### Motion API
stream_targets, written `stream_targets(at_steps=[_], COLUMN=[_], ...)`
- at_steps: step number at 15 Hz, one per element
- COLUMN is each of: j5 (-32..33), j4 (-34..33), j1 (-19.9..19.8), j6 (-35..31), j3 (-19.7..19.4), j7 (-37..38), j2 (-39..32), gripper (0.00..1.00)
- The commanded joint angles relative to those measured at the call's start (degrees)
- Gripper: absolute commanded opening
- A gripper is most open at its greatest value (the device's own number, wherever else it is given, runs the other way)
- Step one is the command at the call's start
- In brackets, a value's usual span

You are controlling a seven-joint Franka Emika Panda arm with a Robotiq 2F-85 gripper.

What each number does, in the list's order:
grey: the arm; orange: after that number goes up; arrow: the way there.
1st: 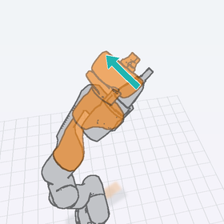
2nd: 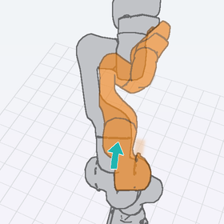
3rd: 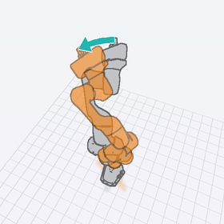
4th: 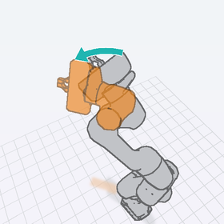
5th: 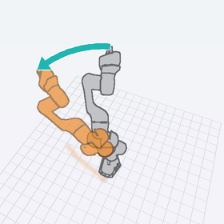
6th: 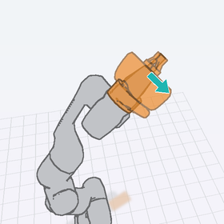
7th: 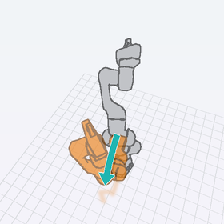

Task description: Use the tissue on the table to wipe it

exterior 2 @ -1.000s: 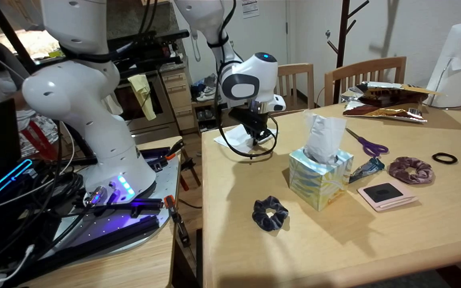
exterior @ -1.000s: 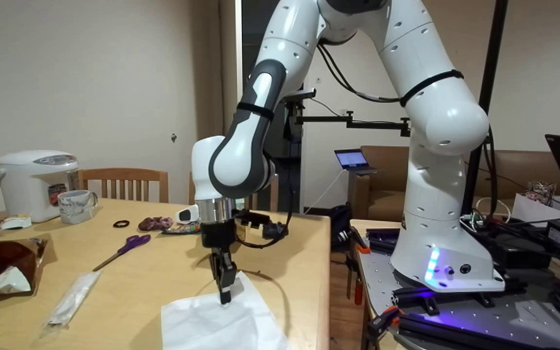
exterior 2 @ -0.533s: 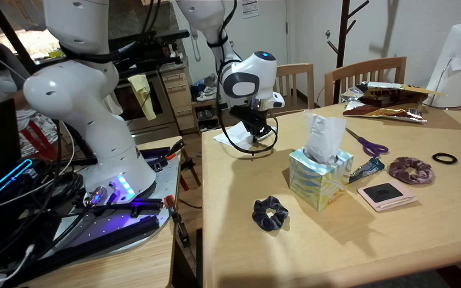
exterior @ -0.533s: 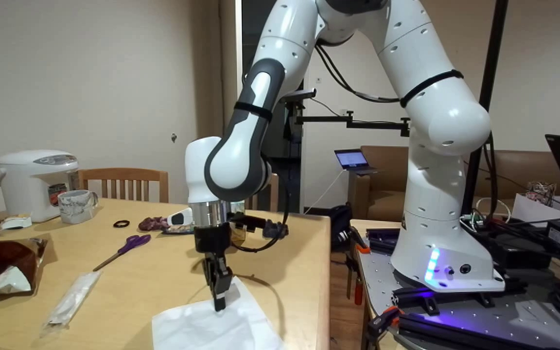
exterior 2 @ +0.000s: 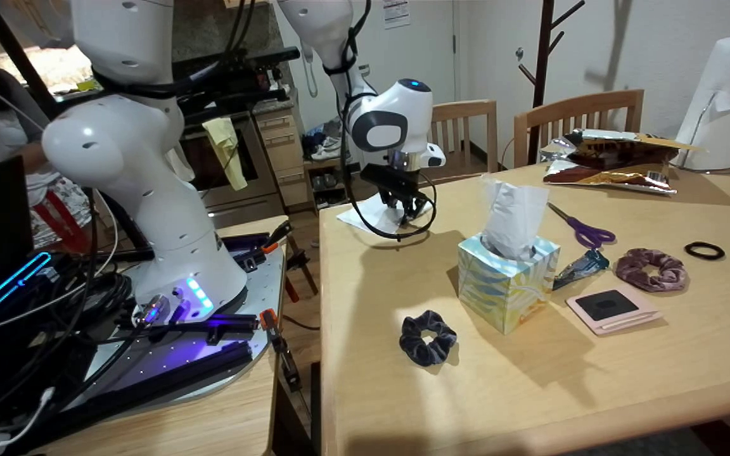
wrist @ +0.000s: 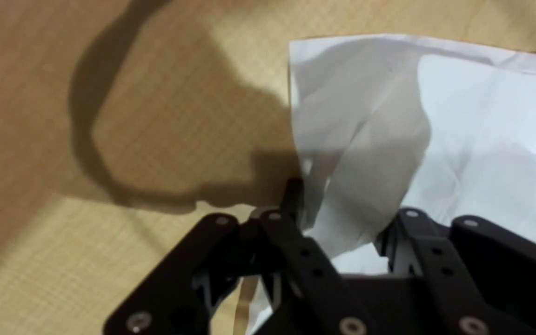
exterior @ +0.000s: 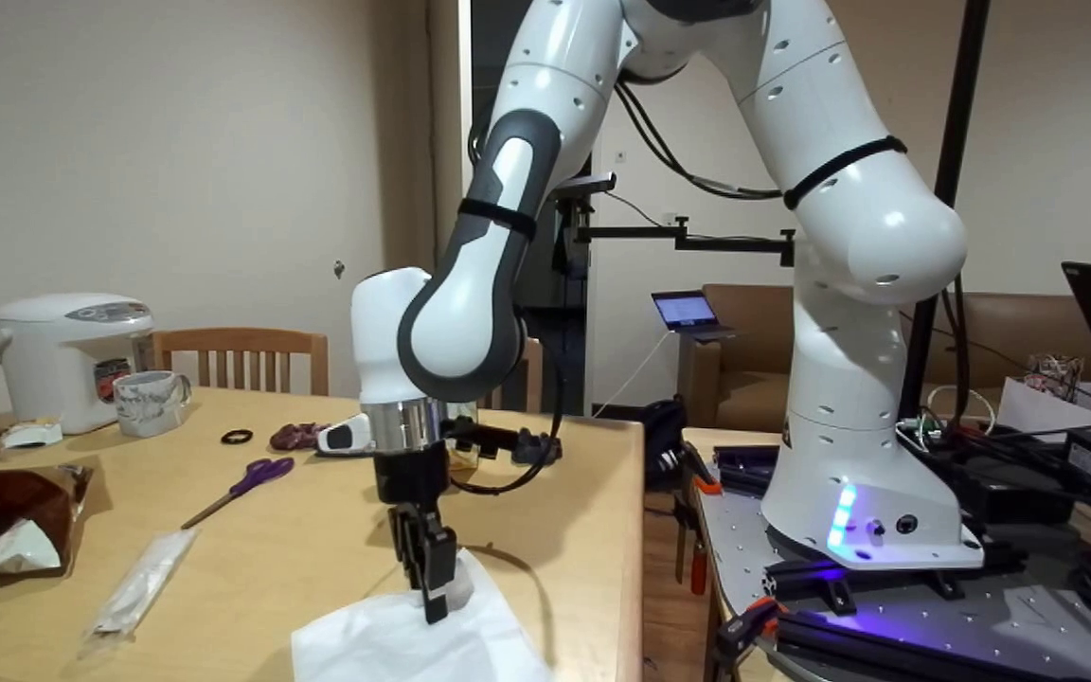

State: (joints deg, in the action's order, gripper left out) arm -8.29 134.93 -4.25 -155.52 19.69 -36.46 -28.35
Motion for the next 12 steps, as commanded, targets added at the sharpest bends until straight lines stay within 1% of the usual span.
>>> stream_targets(at_steps=[1,3,6,9,12], j5=[2.7,4.1,8.0,11.5,13.2], j4=[0.4,0.7,0.8,0.6,0.4], j1=[2.3,3.8,5.8,7.5,8.3], j6=[0.2,0.0,0.4,0.9,1.3], j3=[-2.0,-3.2,-5.4,-7.2,-8.0], j7=[3.8,5.9,9.4,12.2,13.6], j2=[1.4,2.3,3.9,4.9,5.9], gripper=[0.69,0.82,0.99,1.0,1.0])
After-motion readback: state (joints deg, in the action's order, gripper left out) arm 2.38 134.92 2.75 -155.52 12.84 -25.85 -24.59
